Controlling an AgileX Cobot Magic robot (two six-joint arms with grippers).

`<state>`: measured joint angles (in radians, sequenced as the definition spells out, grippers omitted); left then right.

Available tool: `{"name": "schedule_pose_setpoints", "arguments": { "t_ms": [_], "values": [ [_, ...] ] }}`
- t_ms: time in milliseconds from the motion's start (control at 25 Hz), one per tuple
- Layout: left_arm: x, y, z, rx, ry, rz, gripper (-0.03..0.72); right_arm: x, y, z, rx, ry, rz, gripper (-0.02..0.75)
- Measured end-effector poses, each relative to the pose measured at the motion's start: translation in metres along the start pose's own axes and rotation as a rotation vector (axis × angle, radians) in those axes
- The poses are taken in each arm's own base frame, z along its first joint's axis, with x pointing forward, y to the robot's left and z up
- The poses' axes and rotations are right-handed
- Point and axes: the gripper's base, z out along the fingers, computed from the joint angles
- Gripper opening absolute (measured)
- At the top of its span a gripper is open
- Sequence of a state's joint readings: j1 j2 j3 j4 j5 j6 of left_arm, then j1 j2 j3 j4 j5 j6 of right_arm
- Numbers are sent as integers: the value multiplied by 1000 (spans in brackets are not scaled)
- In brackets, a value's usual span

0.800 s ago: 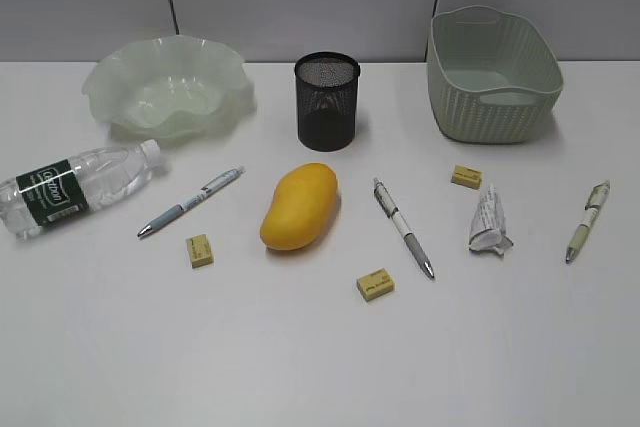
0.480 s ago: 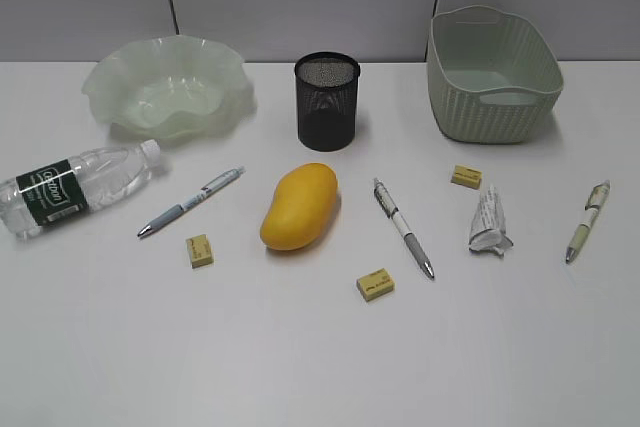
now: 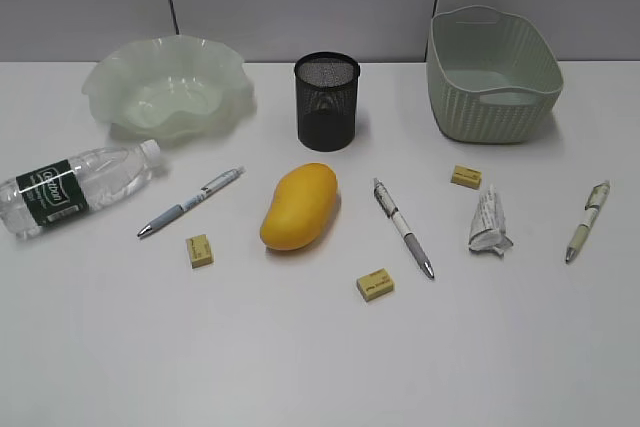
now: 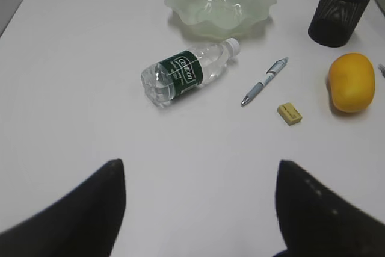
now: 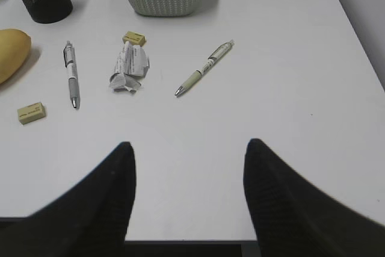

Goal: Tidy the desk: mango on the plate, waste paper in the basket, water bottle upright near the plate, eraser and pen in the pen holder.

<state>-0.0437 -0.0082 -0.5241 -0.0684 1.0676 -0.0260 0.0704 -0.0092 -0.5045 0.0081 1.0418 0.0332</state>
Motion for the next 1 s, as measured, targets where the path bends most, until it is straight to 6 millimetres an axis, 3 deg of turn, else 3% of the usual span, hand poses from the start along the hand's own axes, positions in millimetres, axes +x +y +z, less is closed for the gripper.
{"name": "schedule_pose_setpoints", "arguments": {
  "t_ms": [200,440,1000],
  "values": [
    [-6,0,1,0,-7,-1,586,0,0,0,0,0,0,458],
    [-38,-1,16,-5,-19,-7,586,0,0,0,0,0,0,458],
    [-114,-13,107,120,290,-97,578,0,0,0,0,0,0,458]
  ]
}}
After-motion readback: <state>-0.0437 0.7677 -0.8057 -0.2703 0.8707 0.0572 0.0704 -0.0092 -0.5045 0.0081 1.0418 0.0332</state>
